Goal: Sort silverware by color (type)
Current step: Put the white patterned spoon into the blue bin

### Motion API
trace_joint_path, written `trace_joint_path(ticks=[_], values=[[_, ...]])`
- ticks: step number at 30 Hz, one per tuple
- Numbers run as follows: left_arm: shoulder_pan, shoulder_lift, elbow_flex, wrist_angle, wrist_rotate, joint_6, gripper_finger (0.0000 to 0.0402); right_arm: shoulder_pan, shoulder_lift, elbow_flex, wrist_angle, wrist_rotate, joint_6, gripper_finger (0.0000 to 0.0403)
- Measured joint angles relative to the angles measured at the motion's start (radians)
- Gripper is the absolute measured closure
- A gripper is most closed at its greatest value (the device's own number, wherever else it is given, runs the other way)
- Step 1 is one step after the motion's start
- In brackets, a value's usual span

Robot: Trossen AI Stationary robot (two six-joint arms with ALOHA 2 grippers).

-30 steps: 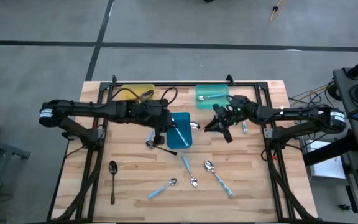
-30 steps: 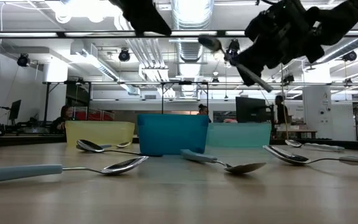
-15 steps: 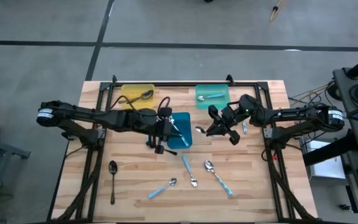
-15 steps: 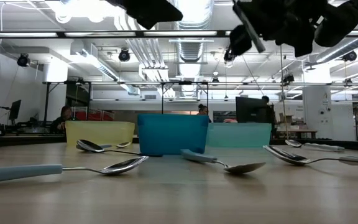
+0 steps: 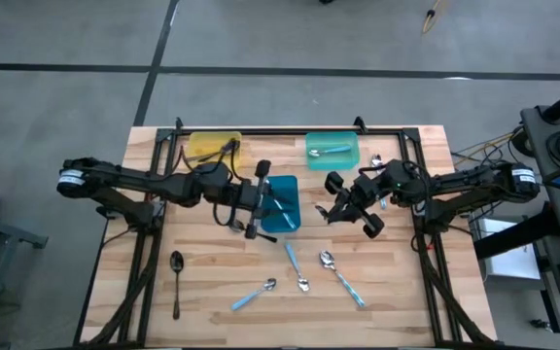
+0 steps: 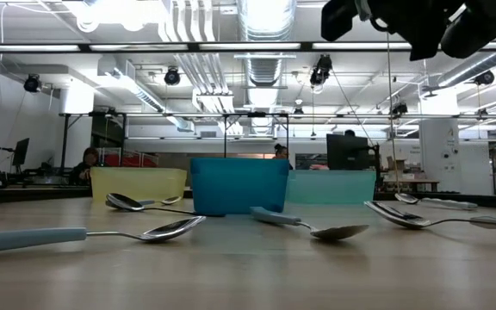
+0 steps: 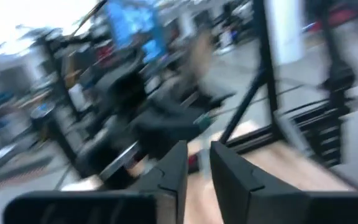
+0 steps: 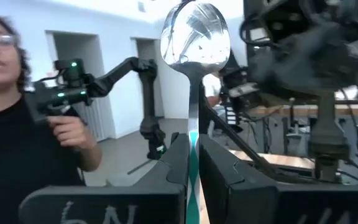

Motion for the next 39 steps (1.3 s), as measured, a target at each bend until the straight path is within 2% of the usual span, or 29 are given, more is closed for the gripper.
trace_joint_path(ticks=[2, 9, 14, 23, 32, 39], values=[[0.001, 0.0, 0.0, 0.032, 0.05, -0.005, 0.0327, 0.01, 0.0, 0.0, 0.0, 0.031, 0.0, 0.039], [0.014, 0.019, 0.0, 0.157, 0.041, -0.014, 0.0255, 0.034, 0.0, 0.0, 0.006, 0.085, -0.015, 0.039], [0.021, 0.075, 0.0, 0.254, 0.042, -0.014, 0.0228, 0.038, 0.0, 0.026, 0.003, 0.092, -0.017, 0.039], [0.036, 0.156, 0.0, 0.431, 0.078, -0.014, 0.0231, 0.04, 0.0, 0.035, -0.016, 0.091, -0.012, 0.039], [0.069, 0.213, 0.018, 0.532, 0.146, -0.112, 0.0238, 0.04, 0.0, 0.035, -0.023, 0.091, 0.002, 0.039], [0.091, 0.345, 0.163, 0.52, 0.347, -0.224, 0.0238, 0.04, 0.0, 0.056, -0.021, 0.09, 0.036, 0.039]])
